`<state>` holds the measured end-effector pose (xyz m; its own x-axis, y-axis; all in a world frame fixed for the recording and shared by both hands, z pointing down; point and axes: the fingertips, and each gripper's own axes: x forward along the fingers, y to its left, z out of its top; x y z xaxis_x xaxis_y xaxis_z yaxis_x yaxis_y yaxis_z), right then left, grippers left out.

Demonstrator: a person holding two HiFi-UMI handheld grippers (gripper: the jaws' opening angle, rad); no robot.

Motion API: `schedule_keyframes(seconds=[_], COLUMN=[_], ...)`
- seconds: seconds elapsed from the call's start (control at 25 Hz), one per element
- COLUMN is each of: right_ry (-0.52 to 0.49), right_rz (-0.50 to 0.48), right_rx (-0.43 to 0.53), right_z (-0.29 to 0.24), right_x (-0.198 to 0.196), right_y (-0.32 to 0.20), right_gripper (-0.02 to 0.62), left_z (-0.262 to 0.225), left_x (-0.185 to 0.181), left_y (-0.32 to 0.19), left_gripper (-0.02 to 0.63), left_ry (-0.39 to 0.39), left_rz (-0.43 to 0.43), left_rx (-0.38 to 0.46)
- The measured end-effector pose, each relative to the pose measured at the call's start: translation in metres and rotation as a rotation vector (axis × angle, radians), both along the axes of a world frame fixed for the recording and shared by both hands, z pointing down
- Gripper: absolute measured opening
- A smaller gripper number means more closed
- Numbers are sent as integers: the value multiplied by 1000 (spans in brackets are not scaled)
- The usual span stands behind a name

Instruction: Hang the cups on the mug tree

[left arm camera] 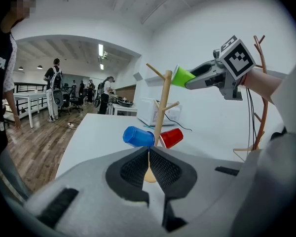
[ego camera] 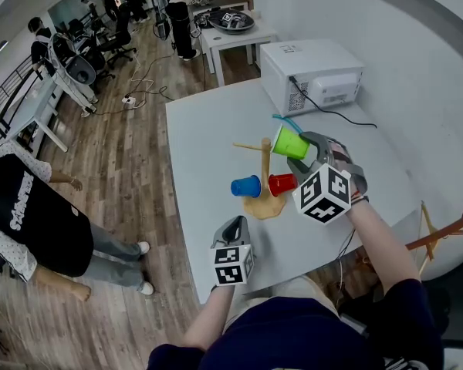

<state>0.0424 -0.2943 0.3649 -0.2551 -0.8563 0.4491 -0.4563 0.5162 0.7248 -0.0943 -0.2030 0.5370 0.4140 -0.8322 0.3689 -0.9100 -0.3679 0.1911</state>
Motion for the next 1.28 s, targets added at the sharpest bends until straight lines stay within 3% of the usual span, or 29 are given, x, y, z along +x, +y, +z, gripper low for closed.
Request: schedule_keyframes(seconds=[0.76, 1.28], right_ry=[-47, -158], right_rz=[-27, -7], right_rx=[23, 59], right_z=[-6, -13], right_x=[-11, -2], right_y=[7, 25], right_gripper=[239, 239], left_z=[2, -3], left_x=[-3, 0], left_y=[0, 3], left_gripper=[20, 20], left_ry=[-1, -18], left_rz=[1, -8], left_rx=[7, 15])
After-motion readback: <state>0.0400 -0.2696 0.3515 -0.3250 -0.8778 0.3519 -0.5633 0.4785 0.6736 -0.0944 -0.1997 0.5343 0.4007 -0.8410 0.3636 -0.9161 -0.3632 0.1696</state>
